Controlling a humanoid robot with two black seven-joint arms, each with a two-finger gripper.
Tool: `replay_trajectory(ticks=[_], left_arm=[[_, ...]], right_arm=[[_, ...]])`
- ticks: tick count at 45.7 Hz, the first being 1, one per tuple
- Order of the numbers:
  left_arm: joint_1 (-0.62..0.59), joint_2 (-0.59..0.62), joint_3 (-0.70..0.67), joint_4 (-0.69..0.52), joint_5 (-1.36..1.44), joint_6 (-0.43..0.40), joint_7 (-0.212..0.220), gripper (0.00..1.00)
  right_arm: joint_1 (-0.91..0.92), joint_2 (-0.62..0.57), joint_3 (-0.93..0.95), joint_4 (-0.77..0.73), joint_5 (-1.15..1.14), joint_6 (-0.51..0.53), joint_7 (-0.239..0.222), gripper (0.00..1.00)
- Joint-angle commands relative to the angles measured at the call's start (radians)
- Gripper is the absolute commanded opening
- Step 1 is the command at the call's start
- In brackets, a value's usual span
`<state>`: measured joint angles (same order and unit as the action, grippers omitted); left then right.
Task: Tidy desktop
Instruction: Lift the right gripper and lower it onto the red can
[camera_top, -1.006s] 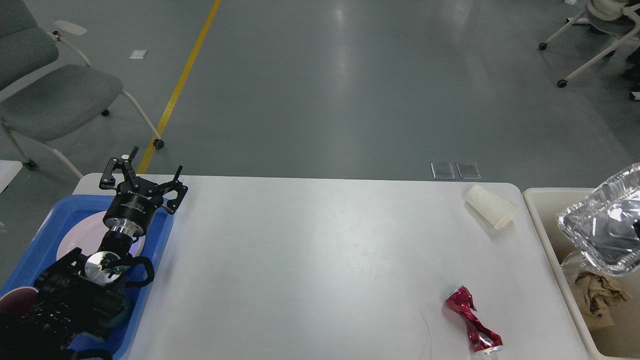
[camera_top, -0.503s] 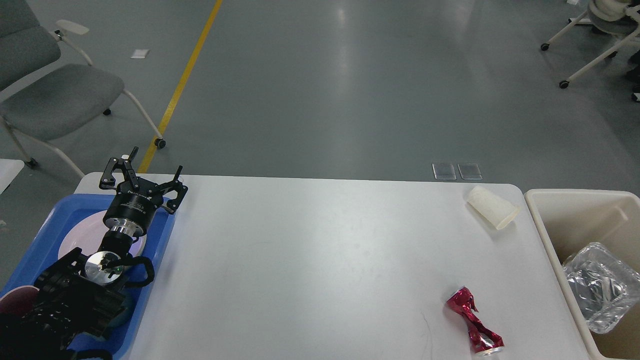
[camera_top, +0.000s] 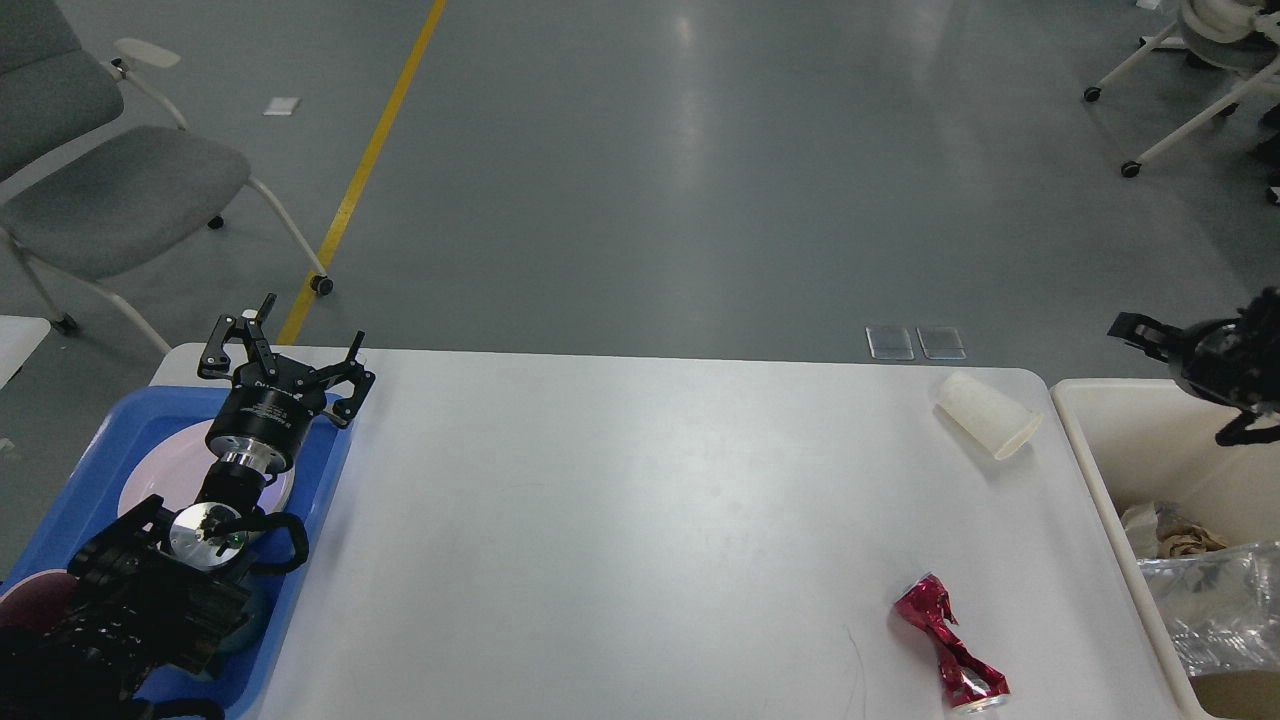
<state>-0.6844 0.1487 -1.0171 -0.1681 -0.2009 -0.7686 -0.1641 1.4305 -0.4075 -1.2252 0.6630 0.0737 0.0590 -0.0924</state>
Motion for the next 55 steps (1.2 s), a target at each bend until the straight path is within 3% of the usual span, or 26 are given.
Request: replay_trajectory(ticks=[1, 8, 14, 23, 35, 46, 55], left_arm=[[0.000, 0.000, 0.000, -0.001, 0.000, 0.000, 0.000, 0.96], [0.000, 0.000, 0.002, -0.001, 0.000, 0.000, 0.000, 0.96], [0.000, 0.000, 0.000, -0.001, 0.000, 0.000, 0.000, 0.96], [0.000, 0.000, 0.000, -0.001, 0.000, 0.000, 0.000, 0.96], [-0.001, 0.000, 0.002, -0.001, 0.000, 0.000, 0.000, 0.96], [0.000, 0.000, 0.000, -0.001, 0.000, 0.000, 0.000, 0.96], [0.000, 0.000, 0.000, -0.001, 0.000, 0.000, 0.000, 0.96]], right_arm=[[0.233, 0.049, -0.042, 0.209, -0.014, 0.068, 0.000, 1.00], [0.467, 0.094, -0.036, 0.363, -0.014, 0.292, 0.002, 1.00], [0.562, 0.150, -0.022, 0.374, -0.014, 0.568, 0.003, 1.00], [0.659, 0.151, 0.065, 0.374, -0.014, 0.901, 0.003, 1.00], [0.685, 0.108, 0.105, 0.371, -0.011, 0.901, -0.001, 1.00], [0.501, 0.039, 0.110, 0.379, 0.001, 0.901, -0.001, 1.00], [0.300, 0.062, 0.113, 0.375, -0.095, 0.861, -0.001, 1.00]])
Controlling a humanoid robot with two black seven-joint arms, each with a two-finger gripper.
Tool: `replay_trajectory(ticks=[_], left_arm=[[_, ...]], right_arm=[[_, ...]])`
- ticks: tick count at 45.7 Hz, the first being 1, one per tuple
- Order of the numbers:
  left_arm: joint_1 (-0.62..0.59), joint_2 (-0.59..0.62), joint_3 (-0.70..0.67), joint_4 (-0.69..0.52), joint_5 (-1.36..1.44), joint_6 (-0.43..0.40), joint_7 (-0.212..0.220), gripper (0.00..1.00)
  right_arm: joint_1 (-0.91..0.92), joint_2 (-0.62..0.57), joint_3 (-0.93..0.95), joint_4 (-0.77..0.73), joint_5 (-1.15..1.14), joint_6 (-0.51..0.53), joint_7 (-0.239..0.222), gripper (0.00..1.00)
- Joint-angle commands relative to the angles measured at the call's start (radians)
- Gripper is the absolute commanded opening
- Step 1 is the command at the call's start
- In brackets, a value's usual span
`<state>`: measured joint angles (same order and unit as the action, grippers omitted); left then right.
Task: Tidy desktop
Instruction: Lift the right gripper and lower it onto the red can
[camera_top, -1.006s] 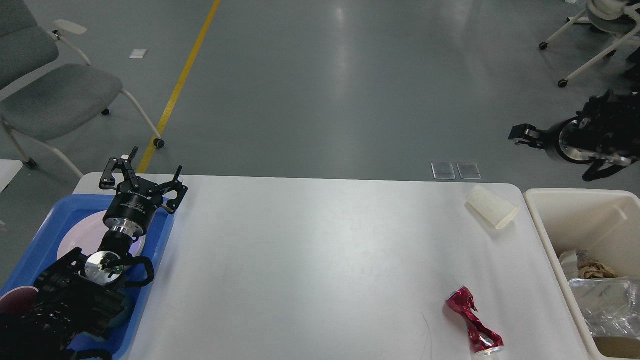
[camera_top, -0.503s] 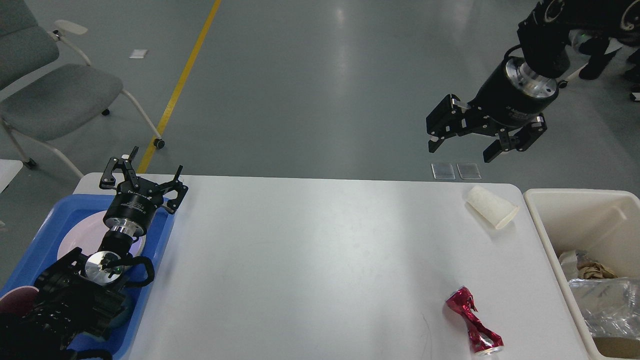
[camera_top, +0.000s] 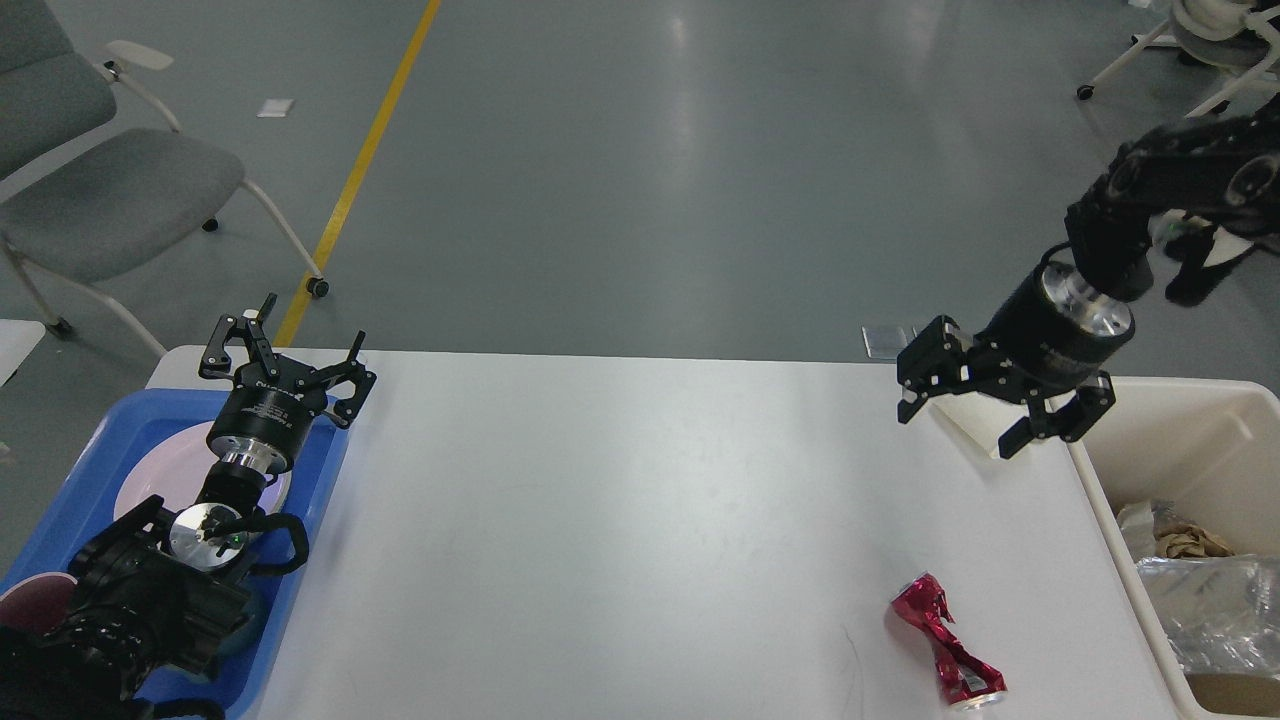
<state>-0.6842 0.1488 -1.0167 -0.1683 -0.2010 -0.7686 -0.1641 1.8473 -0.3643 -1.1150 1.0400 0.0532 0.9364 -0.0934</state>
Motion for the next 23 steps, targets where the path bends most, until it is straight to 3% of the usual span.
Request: replay_trajectory(ticks=[1, 9, 23], left_arm=[[0.000, 0.000, 0.000, 0.000, 0.000, 0.000, 0.000, 0.96], [0.000, 0.000, 0.001, 0.000, 0.000, 0.000, 0.000, 0.96], [0.000, 0.000, 0.001, 0.000, 0.000, -0.002, 0.000, 0.96]], right_arm=[[-0.141, 0.028, 0.004, -0.002, -0.105, -0.025, 0.000, 1.00], [-0.338, 0.125, 0.029, 0.000, -0.280, -0.165, 0.000, 1.00], [-0.465, 0.199, 0.053, -0.014, -0.475, -0.268, 0.000, 1.00]])
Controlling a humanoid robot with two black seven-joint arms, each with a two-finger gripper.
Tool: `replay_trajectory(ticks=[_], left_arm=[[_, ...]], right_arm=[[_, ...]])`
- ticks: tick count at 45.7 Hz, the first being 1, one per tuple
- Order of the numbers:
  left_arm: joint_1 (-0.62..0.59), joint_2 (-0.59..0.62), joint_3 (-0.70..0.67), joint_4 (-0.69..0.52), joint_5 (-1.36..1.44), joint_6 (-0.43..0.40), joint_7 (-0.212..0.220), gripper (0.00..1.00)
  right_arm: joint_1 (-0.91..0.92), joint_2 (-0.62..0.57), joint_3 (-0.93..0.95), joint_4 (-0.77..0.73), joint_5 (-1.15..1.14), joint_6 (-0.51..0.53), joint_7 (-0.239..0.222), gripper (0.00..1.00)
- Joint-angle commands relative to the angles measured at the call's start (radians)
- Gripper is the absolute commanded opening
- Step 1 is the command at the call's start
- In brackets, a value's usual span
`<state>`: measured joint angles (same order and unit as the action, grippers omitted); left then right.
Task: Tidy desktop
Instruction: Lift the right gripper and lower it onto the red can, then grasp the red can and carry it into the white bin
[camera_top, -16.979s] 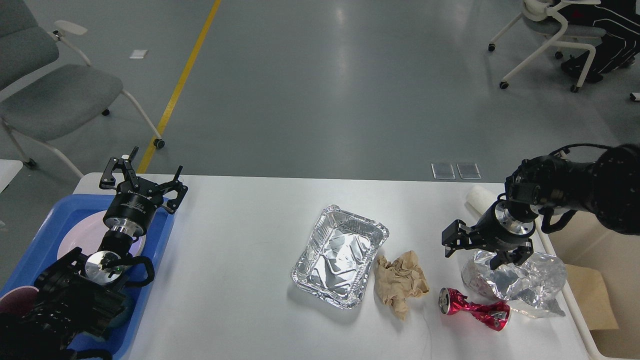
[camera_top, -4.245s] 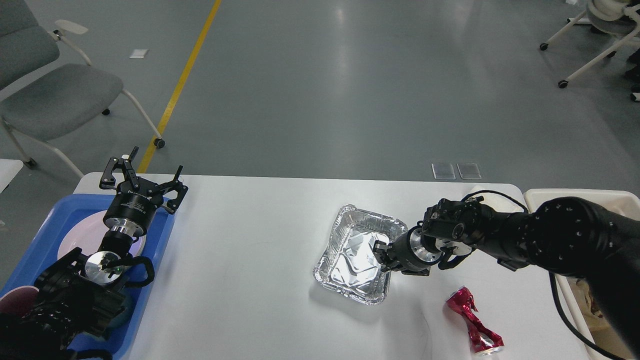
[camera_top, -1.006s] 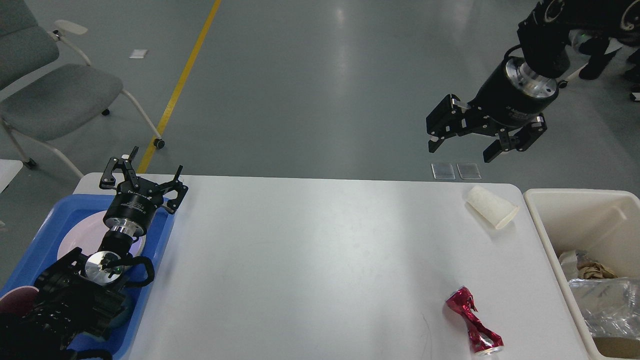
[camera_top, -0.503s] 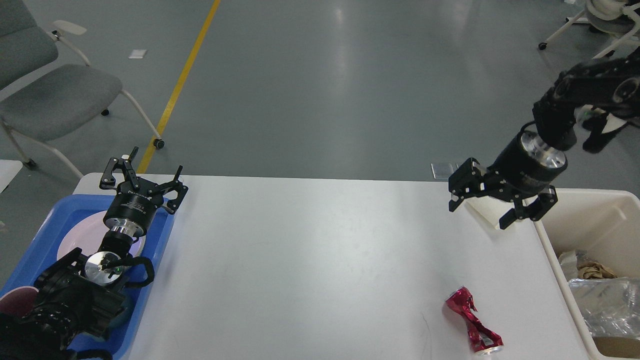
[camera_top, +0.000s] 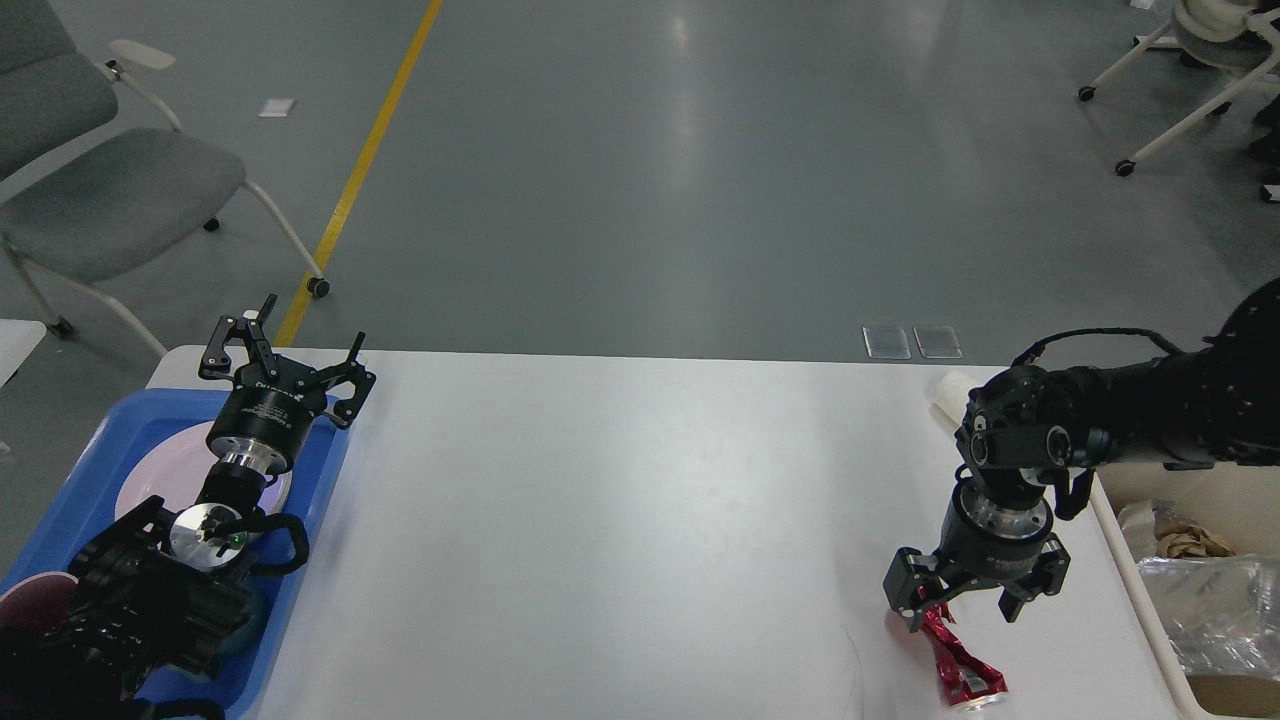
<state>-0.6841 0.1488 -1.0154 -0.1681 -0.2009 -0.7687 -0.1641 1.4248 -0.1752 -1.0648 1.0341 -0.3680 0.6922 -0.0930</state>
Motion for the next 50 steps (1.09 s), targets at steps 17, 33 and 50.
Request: replay_trajectory(ticks=[17, 33, 50], left_arm=[[0.000, 0.000, 0.000, -0.001, 0.000, -0.001, 0.000, 0.96], [0.000, 0.000, 0.000, -0.001, 0.000, -0.001, 0.000, 0.96], [0.000, 0.000, -0.002, -0.001, 0.000, 0.000, 0.000, 0.96]], right_arm=[[-0.145, 0.019, 0.005, -0.071, -0.063, -0.152, 0.001, 0.97], [-0.145, 0.019, 0.005, -0.065, -0.173, -0.249, 0.002, 0.14], [0.011, -0.067, 0.052, 0.035, -0.173, -0.255, 0.012, 0.00]])
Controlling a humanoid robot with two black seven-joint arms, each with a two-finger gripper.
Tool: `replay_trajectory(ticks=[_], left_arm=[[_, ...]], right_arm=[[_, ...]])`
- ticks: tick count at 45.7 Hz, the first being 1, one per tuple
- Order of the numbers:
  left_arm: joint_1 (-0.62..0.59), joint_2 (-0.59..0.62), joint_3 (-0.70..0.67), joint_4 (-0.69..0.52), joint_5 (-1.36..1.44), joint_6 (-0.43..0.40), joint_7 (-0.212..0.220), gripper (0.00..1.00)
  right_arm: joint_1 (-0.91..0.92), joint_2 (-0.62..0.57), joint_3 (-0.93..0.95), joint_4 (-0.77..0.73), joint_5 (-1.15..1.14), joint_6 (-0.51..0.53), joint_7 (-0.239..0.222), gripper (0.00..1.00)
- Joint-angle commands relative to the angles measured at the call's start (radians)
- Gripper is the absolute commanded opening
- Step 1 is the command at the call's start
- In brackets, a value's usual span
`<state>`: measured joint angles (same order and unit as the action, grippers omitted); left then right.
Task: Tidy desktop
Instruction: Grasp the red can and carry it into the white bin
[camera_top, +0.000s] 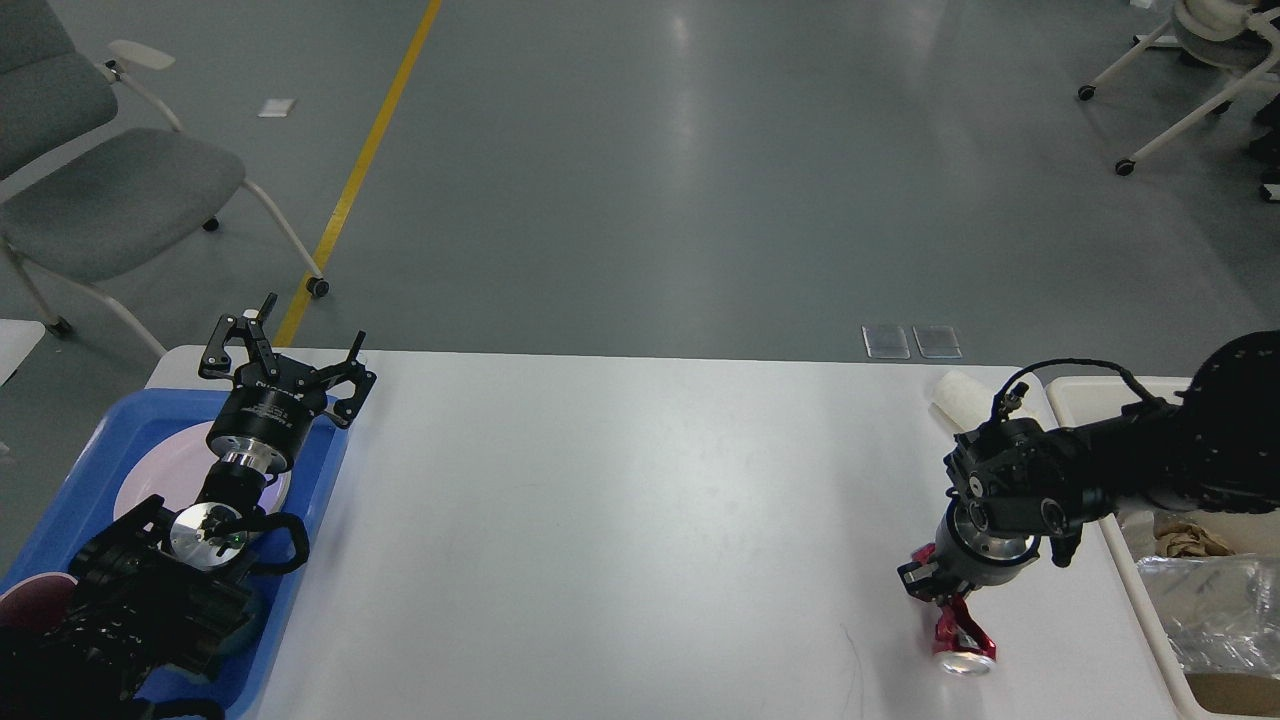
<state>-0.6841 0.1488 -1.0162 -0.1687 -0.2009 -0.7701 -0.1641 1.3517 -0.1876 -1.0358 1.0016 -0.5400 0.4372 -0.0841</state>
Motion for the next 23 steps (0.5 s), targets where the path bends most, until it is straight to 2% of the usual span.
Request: replay_trajectory(ticks=[1, 8, 14, 23], left_arm=[[0.000, 0.000, -0.001, 0.000, 0.000, 0.000, 0.000, 0.96], [0.000, 0.000, -0.001, 0.002, 0.000, 0.000, 0.000, 0.96], [0.000, 0.000, 0.001, 0.000, 0.000, 0.000, 0.000, 0.96], [0.000, 0.000, 0.001, 0.000, 0.000, 0.000, 0.000, 0.96]], right_arm=[[0.104, -0.067, 0.031, 0.081, -0.001, 0.000, 0.004, 0.00], [0.213, -0.167, 0.128, 0.173, -0.001, 0.001, 0.004, 0.00], [0.351, -0.323, 0.247, 0.241, 0.000, 0.006, 0.004, 0.00], [0.471, -0.524, 0.416, 0.244, 0.000, 0.006, 0.004, 0.00]])
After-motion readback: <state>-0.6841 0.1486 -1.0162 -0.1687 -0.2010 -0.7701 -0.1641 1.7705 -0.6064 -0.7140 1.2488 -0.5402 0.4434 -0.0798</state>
